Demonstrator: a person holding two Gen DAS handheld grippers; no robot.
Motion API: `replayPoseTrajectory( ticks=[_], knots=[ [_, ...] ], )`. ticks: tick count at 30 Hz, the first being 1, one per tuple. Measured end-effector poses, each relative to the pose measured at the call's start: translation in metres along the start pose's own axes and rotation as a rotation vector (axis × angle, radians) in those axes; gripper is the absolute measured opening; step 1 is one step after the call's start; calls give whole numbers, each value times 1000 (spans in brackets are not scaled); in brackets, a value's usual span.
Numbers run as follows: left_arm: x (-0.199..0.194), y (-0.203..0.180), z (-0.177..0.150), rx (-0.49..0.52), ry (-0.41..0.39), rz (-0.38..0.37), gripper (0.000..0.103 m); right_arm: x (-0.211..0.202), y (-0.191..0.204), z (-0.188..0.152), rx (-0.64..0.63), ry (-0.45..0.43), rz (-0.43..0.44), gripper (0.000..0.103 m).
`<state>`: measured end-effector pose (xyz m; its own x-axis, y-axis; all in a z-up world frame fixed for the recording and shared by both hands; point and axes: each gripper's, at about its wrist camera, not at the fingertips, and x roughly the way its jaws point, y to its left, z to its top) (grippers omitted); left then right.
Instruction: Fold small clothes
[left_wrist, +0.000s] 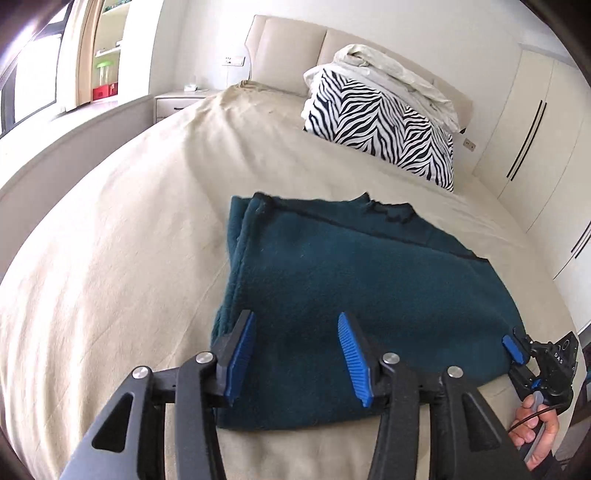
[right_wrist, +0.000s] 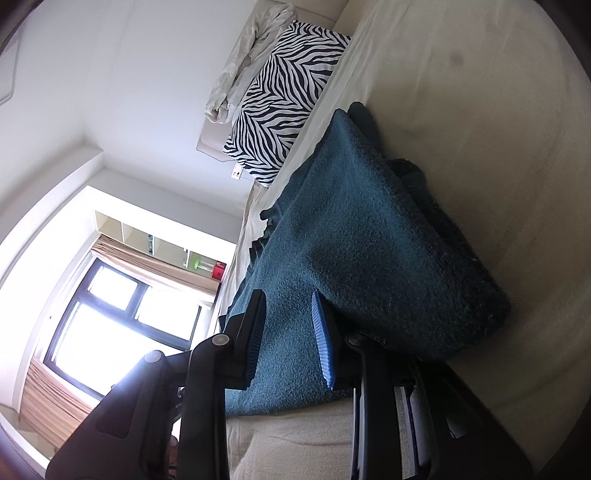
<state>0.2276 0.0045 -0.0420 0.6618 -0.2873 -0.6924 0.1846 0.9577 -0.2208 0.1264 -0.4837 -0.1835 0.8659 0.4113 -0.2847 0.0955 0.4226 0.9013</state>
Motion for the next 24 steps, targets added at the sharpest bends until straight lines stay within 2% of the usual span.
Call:
replayPoseTrajectory(
  ticks=[2,4,6,9,12,14,16,18,24],
  knots=[
    [5,-18,14,40,-28,-23,62,0,1,0,-6,1,-3,25],
    [23,-32,25,55,-30,-35,62,-1,1,-2,-8,1,-5,25],
    [52,-42,29,55,20,-33,62,-2,1,-2,-6,1,-3,25],
    [101,-44,18,52,132,21,62,-3,1,-1,-3,1,-3,25],
    [103,-40,-1,77,51,15,66,-4,2,-1,-1,6,-11,25],
    [103,-42,-4,90,36,20,66,-5,3,1,10,17,-20,26],
    [104,-39,-4,78,37,3,66,-12,3,3,33,12,-31,31],
    [104,-36,-5,70,28,-11,66,-24,5,6,42,-10,-73,43],
    [105,-34,-5,58,16,-31,66,-90,23,7,68,-126,-208,59]
  ],
)
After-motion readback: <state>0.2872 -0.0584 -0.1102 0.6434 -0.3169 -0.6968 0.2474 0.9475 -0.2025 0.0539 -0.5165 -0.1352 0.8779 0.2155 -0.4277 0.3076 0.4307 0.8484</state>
